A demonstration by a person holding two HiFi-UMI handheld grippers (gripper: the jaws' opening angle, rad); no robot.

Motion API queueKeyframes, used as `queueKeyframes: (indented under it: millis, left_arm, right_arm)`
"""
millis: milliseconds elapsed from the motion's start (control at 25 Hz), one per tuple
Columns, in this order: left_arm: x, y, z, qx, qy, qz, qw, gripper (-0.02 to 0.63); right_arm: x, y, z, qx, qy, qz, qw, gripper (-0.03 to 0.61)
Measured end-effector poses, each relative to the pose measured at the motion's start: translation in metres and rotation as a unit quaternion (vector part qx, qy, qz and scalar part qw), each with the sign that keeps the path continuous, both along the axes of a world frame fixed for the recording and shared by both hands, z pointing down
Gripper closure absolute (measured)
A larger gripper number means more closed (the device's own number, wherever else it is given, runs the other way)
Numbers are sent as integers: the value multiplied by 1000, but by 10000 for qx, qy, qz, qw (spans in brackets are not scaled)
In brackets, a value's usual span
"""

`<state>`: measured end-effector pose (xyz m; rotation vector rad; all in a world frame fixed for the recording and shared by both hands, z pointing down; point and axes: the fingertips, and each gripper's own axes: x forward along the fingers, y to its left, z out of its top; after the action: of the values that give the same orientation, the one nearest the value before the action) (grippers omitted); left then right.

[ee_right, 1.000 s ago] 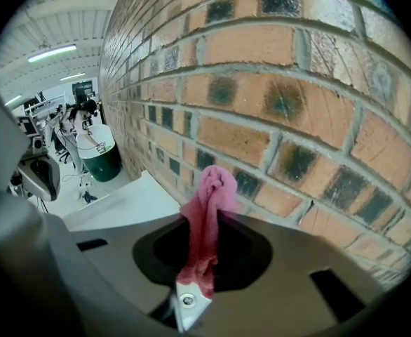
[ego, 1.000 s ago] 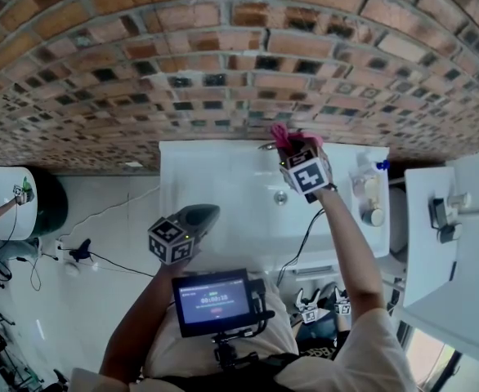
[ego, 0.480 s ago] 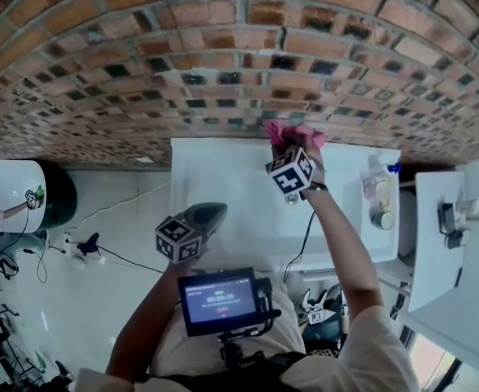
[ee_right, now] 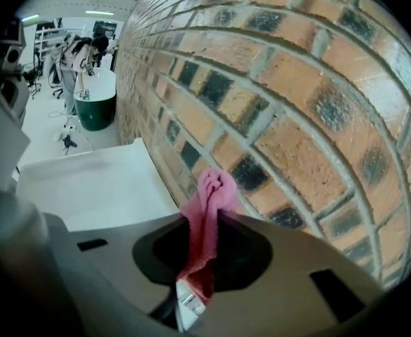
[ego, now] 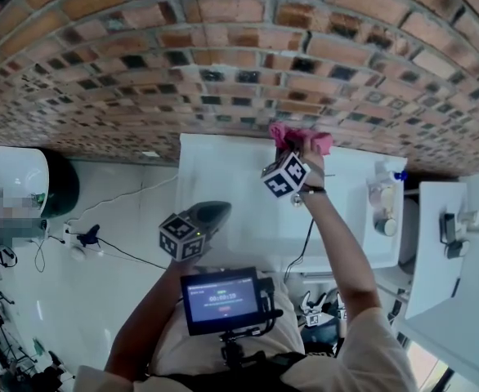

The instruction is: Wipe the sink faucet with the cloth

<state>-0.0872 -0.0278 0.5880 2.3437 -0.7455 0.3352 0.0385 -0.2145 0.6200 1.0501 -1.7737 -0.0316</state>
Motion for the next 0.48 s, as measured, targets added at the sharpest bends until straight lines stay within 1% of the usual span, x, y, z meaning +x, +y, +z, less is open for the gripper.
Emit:
queueKeyframes:
  millis: [120,240,360,480]
  left_arm:
    - [0,0,-1,18,1,24,10000,620]
    - [-5,2,-1,11,-26,21,10000,620]
    - [-10,5,-2,4,-46,-7,10000,620]
    - [-16,6,-3,10,-69,-50,10000,620]
  right_arm:
    - [-8,5,6,83,193,-120,9997,508]
    - [-21,12,17,70,270,-267,9993,508]
    - [-34,20,31,-55,93,-321,9994,508]
    - [-40,21,40,-38,-158,-193,9997,508]
